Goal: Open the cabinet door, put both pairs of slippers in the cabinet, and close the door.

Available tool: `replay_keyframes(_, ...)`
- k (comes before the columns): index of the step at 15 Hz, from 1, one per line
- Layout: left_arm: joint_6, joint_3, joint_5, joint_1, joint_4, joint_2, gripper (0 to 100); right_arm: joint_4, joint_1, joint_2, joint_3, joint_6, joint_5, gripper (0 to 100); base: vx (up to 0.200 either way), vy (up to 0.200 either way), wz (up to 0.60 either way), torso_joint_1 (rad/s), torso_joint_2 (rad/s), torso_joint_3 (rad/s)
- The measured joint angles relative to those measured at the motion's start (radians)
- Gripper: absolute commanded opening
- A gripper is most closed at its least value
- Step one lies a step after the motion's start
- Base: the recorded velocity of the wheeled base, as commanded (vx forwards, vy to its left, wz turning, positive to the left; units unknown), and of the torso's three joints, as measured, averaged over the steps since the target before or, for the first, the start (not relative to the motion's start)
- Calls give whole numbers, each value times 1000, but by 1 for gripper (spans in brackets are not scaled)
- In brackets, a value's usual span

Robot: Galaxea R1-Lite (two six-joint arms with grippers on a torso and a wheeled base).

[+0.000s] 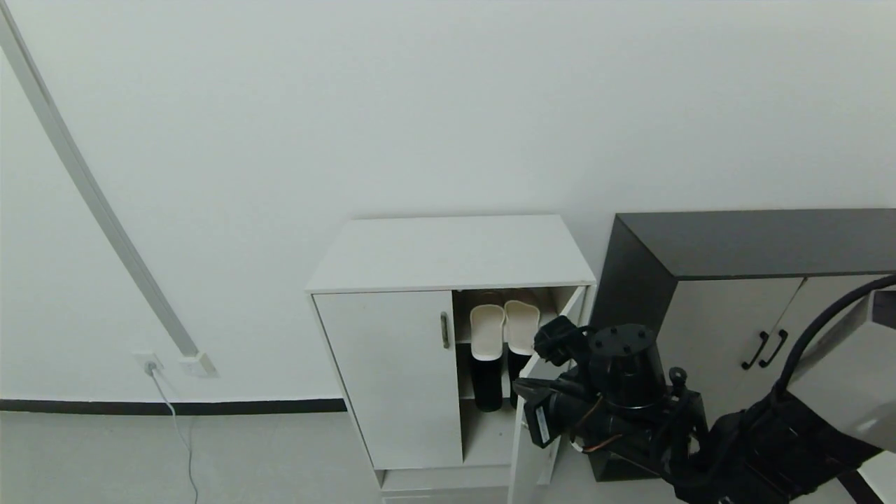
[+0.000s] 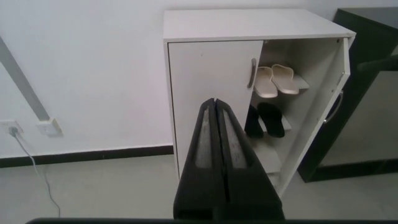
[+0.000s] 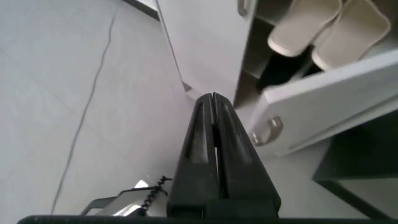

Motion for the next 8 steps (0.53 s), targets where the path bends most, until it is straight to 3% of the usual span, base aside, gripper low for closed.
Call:
replay_keyframes(3, 0, 0, 0, 0, 0, 0, 0, -56, -11, -1, 108, -37, -4, 0, 0, 0, 0, 0, 0, 0)
replay_keyframes(8, 0, 0, 0, 1, 0, 0, 0, -256, -25, -10, 332, -41, -7, 0, 200, 0, 0, -1, -3, 2)
